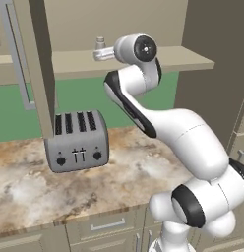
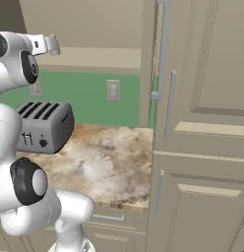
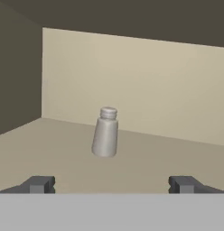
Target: Move the shaker and oil and vinegar bottle from the cabinet to the dining counter.
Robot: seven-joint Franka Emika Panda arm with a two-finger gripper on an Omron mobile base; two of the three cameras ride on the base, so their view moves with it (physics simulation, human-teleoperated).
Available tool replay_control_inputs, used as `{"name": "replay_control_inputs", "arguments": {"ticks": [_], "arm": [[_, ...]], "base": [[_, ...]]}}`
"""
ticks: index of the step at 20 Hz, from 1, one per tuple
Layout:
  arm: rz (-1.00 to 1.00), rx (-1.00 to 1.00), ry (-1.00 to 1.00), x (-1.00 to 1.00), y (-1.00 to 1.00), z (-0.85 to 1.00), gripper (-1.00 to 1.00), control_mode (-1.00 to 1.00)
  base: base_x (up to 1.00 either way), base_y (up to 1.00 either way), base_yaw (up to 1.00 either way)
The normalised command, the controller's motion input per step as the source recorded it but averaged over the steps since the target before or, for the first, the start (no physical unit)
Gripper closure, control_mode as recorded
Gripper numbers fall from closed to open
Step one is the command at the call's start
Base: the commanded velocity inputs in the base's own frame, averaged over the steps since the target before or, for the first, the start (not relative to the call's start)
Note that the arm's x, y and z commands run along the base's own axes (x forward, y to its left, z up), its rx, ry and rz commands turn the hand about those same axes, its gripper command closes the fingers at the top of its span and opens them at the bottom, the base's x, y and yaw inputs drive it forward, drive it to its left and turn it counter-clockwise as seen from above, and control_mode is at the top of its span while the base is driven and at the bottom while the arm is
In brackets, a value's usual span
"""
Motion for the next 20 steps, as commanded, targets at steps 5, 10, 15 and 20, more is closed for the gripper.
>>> {"name": "replay_control_inputs", "arguments": {"ticks": [5, 10, 15, 20], "arm": [[0.00, 0.00, 0.04, 0.53, 0.02, 0.00, -1.00, -1.00], [0.00, 0.00, 0.04, 0.45, 0.00, 0.00, -1.00, -1.00], [0.00, 0.00, 0.03, 0.29, 0.06, 0.00, -1.00, -1.00], [0.00, 0.00, 0.02, 0.22, 0.22, 0.00, -1.00, -1.00]], "base": [[0.00, 0.00, 0.00], [0.00, 0.00, 0.00], [0.00, 0.00, 0.00], [0.00, 0.00, 0.00]]}}
